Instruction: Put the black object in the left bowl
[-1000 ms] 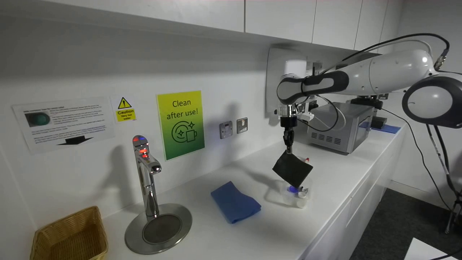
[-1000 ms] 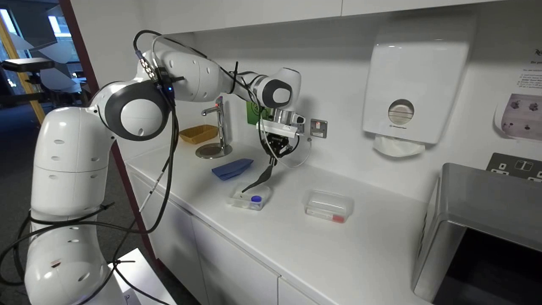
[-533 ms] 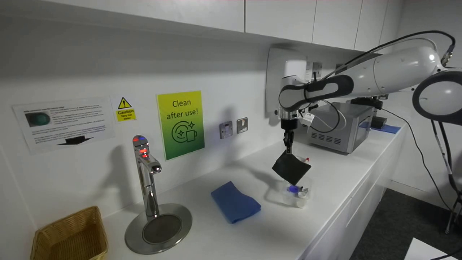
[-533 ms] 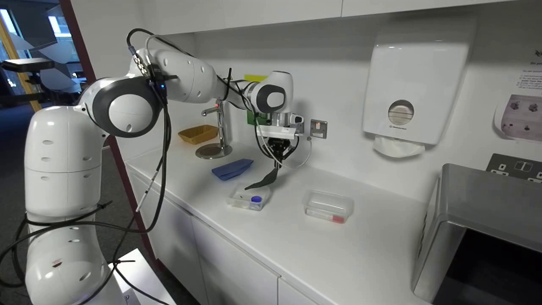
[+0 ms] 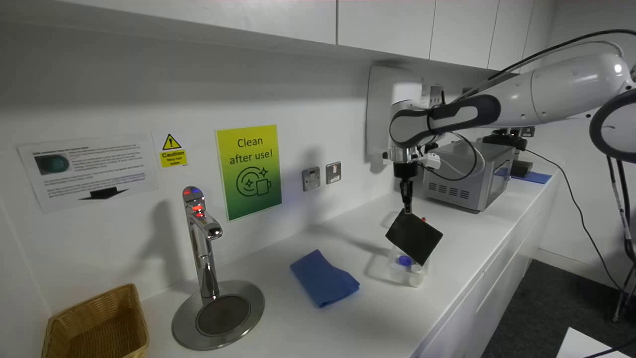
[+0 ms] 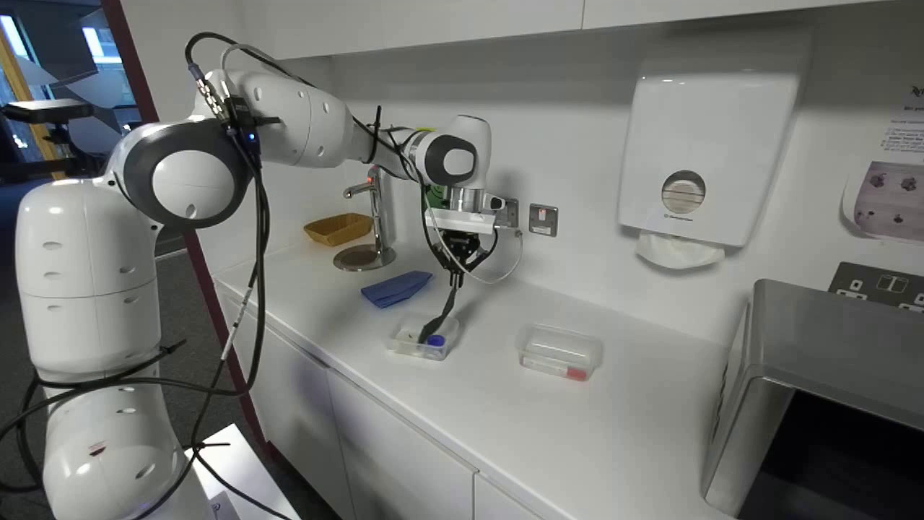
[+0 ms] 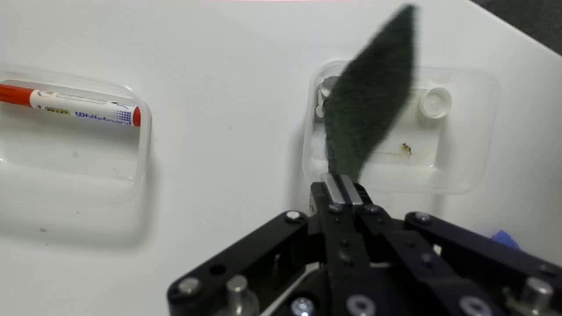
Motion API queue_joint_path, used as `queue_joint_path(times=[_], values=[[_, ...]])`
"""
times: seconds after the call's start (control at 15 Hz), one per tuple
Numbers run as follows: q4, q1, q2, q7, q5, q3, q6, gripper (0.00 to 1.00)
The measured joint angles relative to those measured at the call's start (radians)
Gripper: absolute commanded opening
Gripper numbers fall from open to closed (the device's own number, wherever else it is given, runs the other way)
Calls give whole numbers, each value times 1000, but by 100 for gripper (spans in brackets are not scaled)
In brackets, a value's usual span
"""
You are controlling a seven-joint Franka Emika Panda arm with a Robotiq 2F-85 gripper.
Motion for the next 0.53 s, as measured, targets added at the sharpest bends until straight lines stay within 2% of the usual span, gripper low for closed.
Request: queue_joint_path(times=[0.2, 0.53], values=[[-3, 0, -22, -18, 0, 0, -48, 0], [-4, 1, -39, -19, 0, 0, -64, 0]])
